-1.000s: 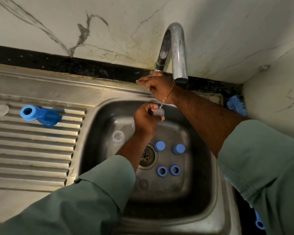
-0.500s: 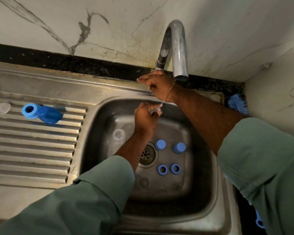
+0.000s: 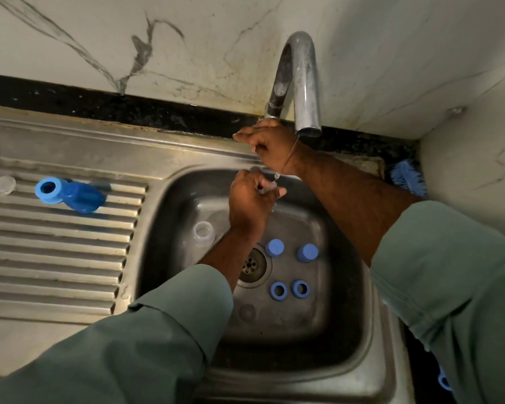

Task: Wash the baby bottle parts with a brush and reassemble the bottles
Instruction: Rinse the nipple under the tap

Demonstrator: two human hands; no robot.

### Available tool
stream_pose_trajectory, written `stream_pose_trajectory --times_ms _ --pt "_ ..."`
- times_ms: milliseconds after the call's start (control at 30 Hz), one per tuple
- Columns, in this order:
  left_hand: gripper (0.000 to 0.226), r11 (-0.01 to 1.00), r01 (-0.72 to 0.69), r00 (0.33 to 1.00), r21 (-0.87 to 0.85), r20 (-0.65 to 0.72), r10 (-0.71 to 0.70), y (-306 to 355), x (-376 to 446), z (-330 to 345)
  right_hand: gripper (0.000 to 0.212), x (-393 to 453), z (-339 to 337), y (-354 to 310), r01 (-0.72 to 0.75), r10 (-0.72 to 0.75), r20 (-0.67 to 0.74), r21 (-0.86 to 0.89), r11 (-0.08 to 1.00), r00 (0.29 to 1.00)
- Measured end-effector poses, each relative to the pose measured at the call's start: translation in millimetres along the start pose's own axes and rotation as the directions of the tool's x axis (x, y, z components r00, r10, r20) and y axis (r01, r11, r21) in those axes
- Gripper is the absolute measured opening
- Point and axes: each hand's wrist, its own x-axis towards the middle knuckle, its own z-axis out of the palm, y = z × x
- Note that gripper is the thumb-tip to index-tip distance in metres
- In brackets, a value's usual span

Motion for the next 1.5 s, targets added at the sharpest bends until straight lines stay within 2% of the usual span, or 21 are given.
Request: stream_pose_trajectory --times_ms 67,167,333,433,567,633,900,1067,1367,1500 --pt "0.034 0.998 0.03 1.0 -0.05 0.004 -0.03 -1.1 -1.6 0.6 0.048 -0.2 -0.7 0.9 -0.005 0.005 0.011 -0.021 1.0 1.0" --pt "0.016 1.0 -0.014 1.0 -0.022 0.01 0.014 -6.3 -2.0 0.7 0.049 1.6 1.6 0.5 -0.002 0.002 0.001 -0.008 1.0 1.0" --pt "0.015 0.996 -0.091 0.995 0.023 0.042 0.09 -12.2 -4.6 -0.5 0.047 3.0 6.1 2.0 -0.011 0.012 -0.033 0.036 0.999 0.999" --pt "0.019 0.999 -0.013 0.999 -0.042 0.037 0.014 -12.4 -5.3 0.9 0.044 1.7 6.8 2.6 -0.012 0.016 -0.064 0.063 0.998 0.998" --pt "0.024 0.935 0.164 0.986 -0.316 0.046 -0.158 1.5 -8.2 0.0 0.044 1.4 5.6 2.4 -0.014 0.018 -0.048 0.067 0.998 0.999" --pt "0.026 0.91 0.198 0.98 -0.364 0.048 -0.194 1.9 -9.1 -0.5 0.045 1.1 5.0 2.0 -0.006 0.009 -0.047 0.07 0.998 0.999" --pt "0.014 0.842 0.305 0.948 -0.445 0.055 -0.315 1.4 -7.8 -2.3 0.043 2.4 7.2 4.4 -0.005 0.009 -0.057 0.071 0.997 0.998" --pt "0.013 0.844 0.307 0.948 -0.439 0.068 -0.31 0.6 -9.5 -0.2 0.044 3.2 7.8 5.2 0.007 -0.006 -0.049 0.034 0.999 0.999" --pt "0.017 0.861 0.309 0.949 -0.404 0.066 -0.309 9.3 -9.3 0.2 0.039 4.0 8.5 7.0 0.02 -0.017 -0.072 0.042 0.999 0.997" --pt "0.023 0.792 0.357 0.923 -0.495 0.055 -0.381 8.5 -7.6 0.6 0.041 3.7 8.0 6.8 0.023 -0.021 -0.071 0.03 0.999 0.997"
